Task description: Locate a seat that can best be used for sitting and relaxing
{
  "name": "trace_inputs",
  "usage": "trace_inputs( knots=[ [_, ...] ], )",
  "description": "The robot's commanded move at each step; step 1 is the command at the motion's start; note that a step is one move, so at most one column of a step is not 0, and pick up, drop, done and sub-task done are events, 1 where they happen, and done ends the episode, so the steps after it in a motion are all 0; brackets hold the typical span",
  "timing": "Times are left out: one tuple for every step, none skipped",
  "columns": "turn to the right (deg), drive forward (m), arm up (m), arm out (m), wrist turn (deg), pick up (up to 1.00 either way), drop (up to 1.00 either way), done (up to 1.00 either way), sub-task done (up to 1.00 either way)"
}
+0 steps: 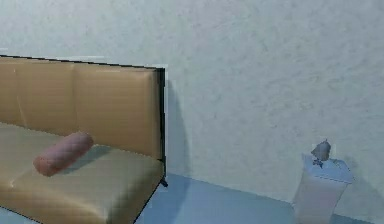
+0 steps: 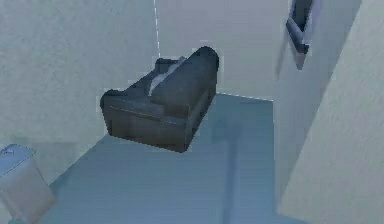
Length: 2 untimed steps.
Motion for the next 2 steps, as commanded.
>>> trace_inputs(
  knots=[
    [-42.0,0.0,0.0,0.0,0.0,0.0,0.0,0.0,0.0],
    [0.0,0.0,0.0,0.0,0.0,0.0,0.0,1.0,0.0]
  ],
)
